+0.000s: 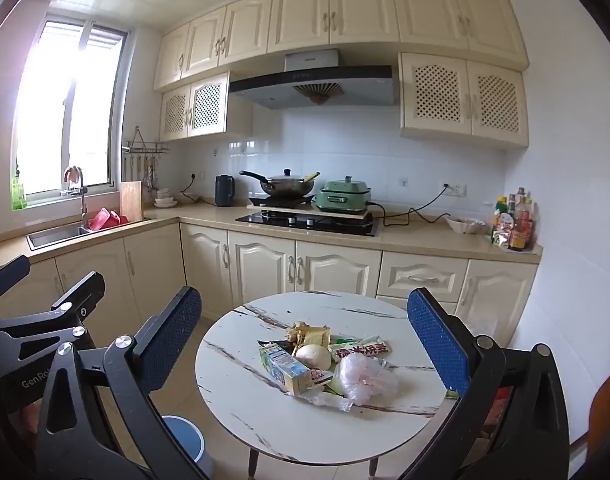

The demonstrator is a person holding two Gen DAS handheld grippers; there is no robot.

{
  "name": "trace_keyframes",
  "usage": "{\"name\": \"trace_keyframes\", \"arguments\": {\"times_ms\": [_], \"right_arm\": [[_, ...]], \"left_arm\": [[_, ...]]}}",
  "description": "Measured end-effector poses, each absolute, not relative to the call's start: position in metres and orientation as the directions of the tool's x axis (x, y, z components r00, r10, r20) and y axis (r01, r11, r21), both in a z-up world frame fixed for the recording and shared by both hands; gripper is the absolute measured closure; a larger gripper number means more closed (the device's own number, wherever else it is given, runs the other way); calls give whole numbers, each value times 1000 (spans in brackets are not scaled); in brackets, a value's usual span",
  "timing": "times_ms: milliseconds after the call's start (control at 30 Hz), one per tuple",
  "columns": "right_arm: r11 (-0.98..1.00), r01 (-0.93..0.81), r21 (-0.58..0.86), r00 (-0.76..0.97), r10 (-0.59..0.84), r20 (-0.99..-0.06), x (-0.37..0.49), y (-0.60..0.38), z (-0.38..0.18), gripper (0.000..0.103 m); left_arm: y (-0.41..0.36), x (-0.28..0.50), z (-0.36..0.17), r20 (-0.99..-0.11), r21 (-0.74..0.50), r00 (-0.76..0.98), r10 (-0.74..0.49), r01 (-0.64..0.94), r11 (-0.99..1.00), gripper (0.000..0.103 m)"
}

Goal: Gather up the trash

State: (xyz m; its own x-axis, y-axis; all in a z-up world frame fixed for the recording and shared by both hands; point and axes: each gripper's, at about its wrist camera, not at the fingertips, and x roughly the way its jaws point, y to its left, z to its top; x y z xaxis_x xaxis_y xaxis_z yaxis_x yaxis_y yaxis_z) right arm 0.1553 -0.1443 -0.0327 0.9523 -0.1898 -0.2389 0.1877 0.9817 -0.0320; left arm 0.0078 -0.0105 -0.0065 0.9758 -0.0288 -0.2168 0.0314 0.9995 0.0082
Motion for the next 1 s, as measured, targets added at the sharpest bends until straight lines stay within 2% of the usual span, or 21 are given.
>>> {"name": "trace_keyframes", "arguments": {"times_ms": [1000], "right_arm": [[988,155,-17,957,-154,-245,173,-145,-47,0]], "left_arm": [[-14,14,-7,-217,11,976,0,2,1000,1]]}}
